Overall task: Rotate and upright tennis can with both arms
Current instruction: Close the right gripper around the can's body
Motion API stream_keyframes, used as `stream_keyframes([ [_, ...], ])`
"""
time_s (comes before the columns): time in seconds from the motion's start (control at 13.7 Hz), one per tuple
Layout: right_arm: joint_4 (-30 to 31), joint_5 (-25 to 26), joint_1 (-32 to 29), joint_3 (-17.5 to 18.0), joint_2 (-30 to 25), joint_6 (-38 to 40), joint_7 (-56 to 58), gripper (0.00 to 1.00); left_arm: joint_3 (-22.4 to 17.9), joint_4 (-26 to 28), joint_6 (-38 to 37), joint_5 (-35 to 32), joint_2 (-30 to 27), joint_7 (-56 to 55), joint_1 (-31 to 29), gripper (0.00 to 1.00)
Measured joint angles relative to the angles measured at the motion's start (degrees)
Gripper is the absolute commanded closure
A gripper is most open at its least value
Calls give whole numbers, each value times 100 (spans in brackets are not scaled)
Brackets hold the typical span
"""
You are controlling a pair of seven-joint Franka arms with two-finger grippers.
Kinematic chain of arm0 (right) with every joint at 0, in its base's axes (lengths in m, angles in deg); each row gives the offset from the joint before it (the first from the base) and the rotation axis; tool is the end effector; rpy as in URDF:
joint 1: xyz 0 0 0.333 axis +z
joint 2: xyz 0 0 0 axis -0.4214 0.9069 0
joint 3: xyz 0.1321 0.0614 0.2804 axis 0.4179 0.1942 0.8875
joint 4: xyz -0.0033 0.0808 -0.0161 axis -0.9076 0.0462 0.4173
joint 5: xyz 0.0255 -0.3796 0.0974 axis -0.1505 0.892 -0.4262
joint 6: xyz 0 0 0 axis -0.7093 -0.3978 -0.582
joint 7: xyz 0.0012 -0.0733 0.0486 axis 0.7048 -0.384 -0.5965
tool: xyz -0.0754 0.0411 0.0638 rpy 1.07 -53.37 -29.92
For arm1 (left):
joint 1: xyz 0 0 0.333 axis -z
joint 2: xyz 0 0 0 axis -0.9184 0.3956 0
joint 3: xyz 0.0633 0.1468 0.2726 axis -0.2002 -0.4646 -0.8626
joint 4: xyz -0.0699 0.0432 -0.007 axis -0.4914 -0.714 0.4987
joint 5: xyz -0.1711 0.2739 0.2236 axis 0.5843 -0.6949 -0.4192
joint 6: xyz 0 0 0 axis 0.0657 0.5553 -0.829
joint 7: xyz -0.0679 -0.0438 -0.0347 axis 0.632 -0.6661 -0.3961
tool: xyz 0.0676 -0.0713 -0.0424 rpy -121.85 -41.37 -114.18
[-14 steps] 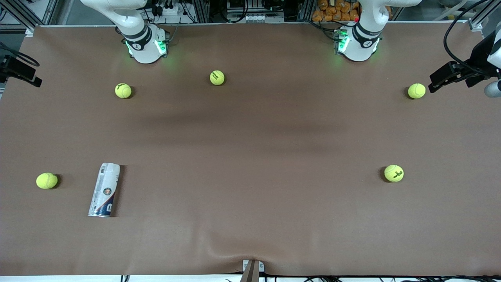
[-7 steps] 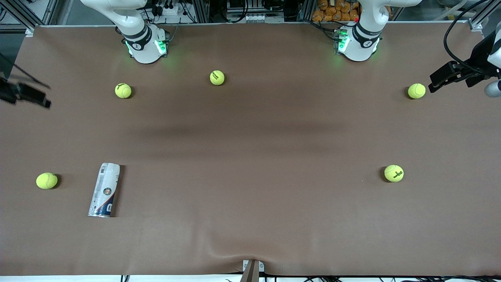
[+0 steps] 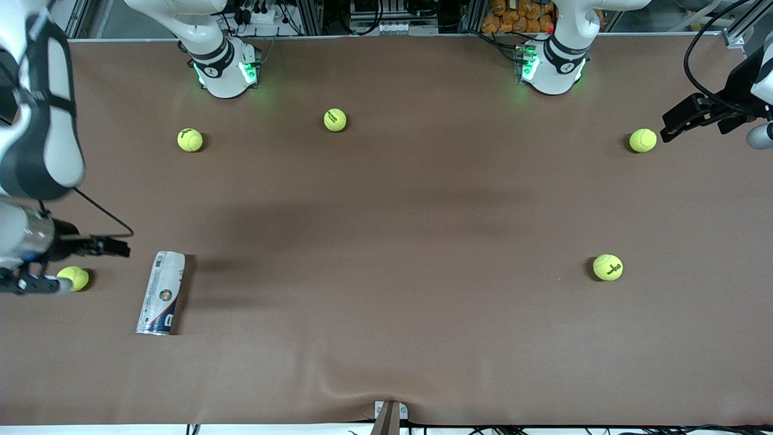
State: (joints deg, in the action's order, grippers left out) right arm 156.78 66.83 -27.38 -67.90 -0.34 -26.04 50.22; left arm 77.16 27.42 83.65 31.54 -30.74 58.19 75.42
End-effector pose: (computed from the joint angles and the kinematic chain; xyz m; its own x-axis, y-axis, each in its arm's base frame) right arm 0.6835 -0.0586 0.4135 0.9967 -0.0151 -0.0801 -0.0146 -0.9999 0.0064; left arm 0.5318 -0.0498 0.6711 0.9899 0.1372 -0.0348 0.1363 -0.9903 -0.0274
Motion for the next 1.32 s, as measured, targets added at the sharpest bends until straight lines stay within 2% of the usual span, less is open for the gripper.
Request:
stream_keyframes([
  [0.44,-5,0,-60,-10,1100,-889,643,0,-3,-7,-7,0,-3,0,0,0],
  [0.88,-11,1,-78,-10,1554,-1809,925,0,13,-22,-11,0,-44,0,23,0],
  [1.32,-67,1,-121,-26,1619,-1288,922,0,68,-22,-11,0,-46,0,16,0],
])
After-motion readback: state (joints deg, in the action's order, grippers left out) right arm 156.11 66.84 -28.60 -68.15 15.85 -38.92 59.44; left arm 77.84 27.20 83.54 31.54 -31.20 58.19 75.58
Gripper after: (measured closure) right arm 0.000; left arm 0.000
